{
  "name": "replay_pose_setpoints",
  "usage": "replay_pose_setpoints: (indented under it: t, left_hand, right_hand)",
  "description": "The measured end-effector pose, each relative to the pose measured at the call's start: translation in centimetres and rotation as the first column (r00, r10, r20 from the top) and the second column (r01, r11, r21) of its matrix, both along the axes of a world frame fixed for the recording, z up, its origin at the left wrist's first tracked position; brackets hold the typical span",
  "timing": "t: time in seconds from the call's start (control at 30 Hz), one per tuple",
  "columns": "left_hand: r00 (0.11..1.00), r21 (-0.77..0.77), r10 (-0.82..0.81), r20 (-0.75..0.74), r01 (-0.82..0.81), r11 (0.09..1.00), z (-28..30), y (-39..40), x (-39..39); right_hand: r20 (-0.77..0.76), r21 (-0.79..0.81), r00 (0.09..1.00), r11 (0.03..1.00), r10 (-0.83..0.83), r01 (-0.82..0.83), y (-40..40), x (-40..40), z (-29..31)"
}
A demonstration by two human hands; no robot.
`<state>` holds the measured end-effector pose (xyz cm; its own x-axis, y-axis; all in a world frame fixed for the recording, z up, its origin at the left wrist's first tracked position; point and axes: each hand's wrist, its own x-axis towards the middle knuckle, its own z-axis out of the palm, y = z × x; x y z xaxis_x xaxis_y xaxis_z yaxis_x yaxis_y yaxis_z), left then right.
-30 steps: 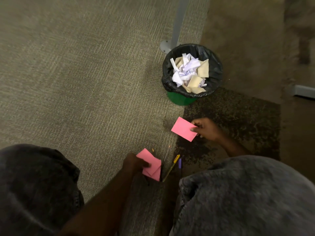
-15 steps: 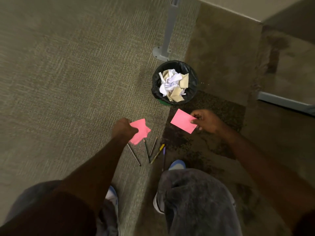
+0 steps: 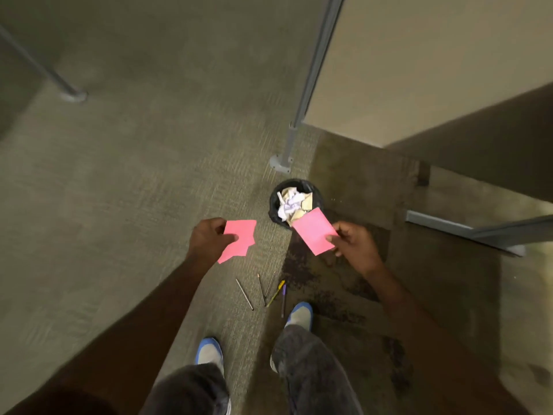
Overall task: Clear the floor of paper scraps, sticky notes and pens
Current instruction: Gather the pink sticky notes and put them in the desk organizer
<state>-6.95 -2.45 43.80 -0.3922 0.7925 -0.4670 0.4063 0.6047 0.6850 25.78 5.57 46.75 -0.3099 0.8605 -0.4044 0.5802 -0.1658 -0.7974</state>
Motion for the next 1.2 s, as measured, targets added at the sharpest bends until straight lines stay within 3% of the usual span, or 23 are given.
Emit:
replay_pose_setpoints:
  t: [0.23, 0.4, 0.47, 0.6, 0.67, 0.77, 1.0, 1.2]
  left_hand:
    - [0.904, 0.161, 0.215, 0.369, -0.29, 0.943, 16.5, 1.9, -0.8]
    - [0.772, 0.179, 0.192, 0.606, -0.367, 0.913, 27.9, 1.6, 0.0]
    - [0.719, 0.181, 0.157, 0.677, -0.37, 0.911, 31.6, 1.2, 0.7]
    - [0.659, 0.232, 0.03, 0.752, -0.307, 0.923, 37.0, 0.4, 3.3]
    - [0.648, 0.264, -0.046, 0.76, -0.243, 0.933, 38.7, 0.2, 5.3]
    - [0.631, 0.303, -0.157, 0.76, -0.129, 0.944, 40.5, -0.1, 8.8]
    - [0.59, 0.375, -0.361, 0.722, 0.104, 0.921, 43.3, -1.6, 16.3]
    - [0.526, 0.407, -0.502, 0.686, 0.295, 0.865, 45.8, -4.4, 23.4]
  right_hand:
    - [-0.148, 0.058, 0.971, 0.979, -0.187, 0.198, -1.8, -2.3, 15.8]
    - [-0.27, 0.101, 0.911, 0.931, -0.313, 0.35, -4.7, -2.2, 26.3]
    - [-0.273, 0.193, 0.914, 0.914, -0.299, 0.357, -6.3, -1.6, 29.7]
    - [0.04, 0.478, 0.984, 0.868, -0.176, 0.136, -9.6, -0.9, 35.0]
    - [0.204, 0.498, 0.966, 0.867, -0.161, 0.04, -11.0, -1.0, 37.2]
    - [0.312, 0.53, 0.927, 0.848, -0.205, 0.009, -13.3, -1.0, 40.3]
    - [0.381, 0.574, 0.825, 0.806, -0.417, 0.142, -19.7, 3.0, 45.2]
    - [0.145, 0.504, 0.737, 0.69, -0.66, 0.52, -25.7, 7.7, 47.2]
